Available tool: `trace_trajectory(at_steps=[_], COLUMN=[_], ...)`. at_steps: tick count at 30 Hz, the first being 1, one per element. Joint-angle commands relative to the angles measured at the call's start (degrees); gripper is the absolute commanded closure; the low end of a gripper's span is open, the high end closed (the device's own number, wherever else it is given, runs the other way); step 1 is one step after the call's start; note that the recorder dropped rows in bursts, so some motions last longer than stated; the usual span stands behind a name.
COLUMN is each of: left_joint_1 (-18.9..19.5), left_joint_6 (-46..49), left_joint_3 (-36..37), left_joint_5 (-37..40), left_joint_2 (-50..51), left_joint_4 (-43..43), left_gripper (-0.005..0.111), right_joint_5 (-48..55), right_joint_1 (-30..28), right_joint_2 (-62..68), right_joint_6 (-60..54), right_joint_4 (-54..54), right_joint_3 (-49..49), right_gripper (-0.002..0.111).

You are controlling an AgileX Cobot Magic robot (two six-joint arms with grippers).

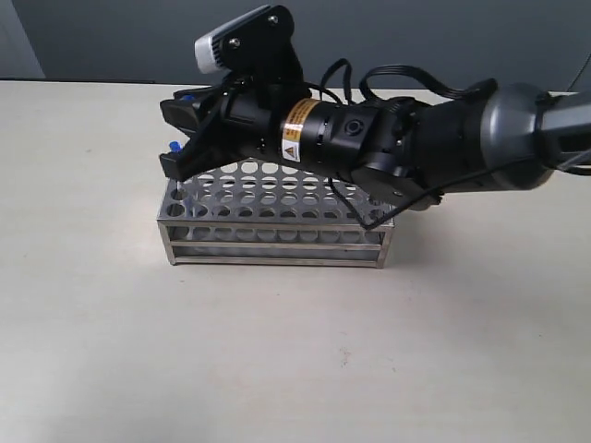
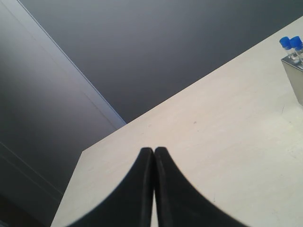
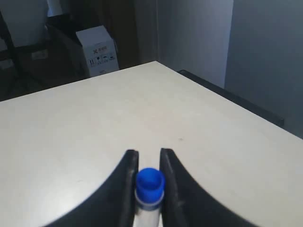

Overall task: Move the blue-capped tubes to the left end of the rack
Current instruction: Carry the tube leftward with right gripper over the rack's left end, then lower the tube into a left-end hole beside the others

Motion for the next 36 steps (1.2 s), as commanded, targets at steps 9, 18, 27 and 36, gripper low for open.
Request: trace_trajectory(at_steps=[9, 18, 27, 36], left_joint_1=[0.0, 0.0, 0.0, 0.0], left_joint_6=[-0.3, -0.3, -0.3, -0.3], left_joint_3=[-0.3, -0.3, -0.3, -0.3], left_joint_5=[-0.2, -0.2, -0.2, -0.3], left_joint_2=[0.2, 0.2, 0.2, 0.2], left_joint_4=[0.0, 0.0, 0.0, 0.0], left_gripper=[0.106, 0.106, 0.106, 0.106], right_joint_5=[2.8, 2.9, 5.5, 9.9], right_joint_1=[1.0, 1.0, 1.0, 1.0], right_joint_2=[7.3, 11.3, 10.2, 6.8], right_joint_6=[2.7, 2.7, 2.7, 6.2], right_joint_4=[-3.8, -3.9, -3.9, -9.0], right_joint_3=[-6.6, -6.5, -7.6, -8.1], right_gripper=[0.108, 0.108, 0.108, 0.108])
